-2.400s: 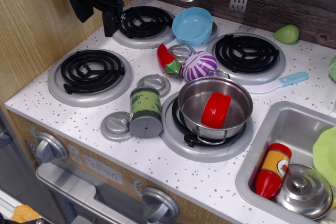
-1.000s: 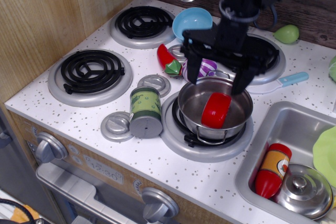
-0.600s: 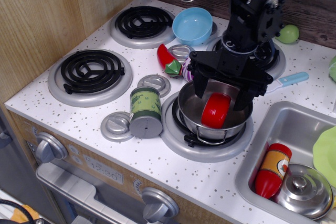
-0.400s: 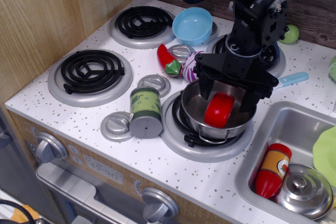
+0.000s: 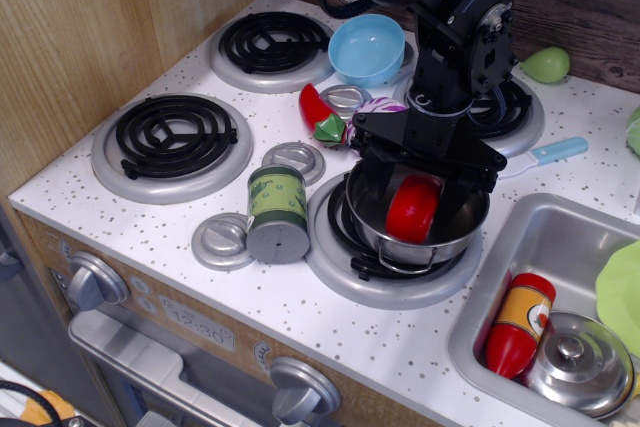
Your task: Take sushi out of pan
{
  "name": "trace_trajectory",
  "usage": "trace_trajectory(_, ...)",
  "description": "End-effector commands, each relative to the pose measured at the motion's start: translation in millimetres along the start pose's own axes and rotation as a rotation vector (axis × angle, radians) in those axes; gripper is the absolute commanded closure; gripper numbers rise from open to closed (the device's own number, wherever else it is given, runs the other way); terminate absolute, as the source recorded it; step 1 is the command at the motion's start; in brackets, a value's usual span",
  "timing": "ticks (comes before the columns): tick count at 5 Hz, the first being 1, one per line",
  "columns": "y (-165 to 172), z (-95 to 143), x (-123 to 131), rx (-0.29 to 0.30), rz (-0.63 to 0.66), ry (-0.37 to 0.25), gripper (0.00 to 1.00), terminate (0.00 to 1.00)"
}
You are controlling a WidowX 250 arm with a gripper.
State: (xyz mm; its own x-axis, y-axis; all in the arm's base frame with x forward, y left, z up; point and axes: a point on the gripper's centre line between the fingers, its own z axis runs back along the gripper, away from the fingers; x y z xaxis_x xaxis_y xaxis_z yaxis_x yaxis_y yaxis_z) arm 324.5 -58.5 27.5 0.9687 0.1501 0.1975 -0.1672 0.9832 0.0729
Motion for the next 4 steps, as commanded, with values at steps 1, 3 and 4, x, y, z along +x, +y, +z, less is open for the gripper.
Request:
trace_trajectory(1,4.3,17.6,9.6,0.024,-0.017,-0.004,1.0,0.0)
trace_trajectory(3,19.6,63.1,17.8,0.131,-0.039,0.05,1.0,0.0)
trace_trajectory(4,50.7,71.8,26.5,0.167,-0.088,0.035,1.0,0.0)
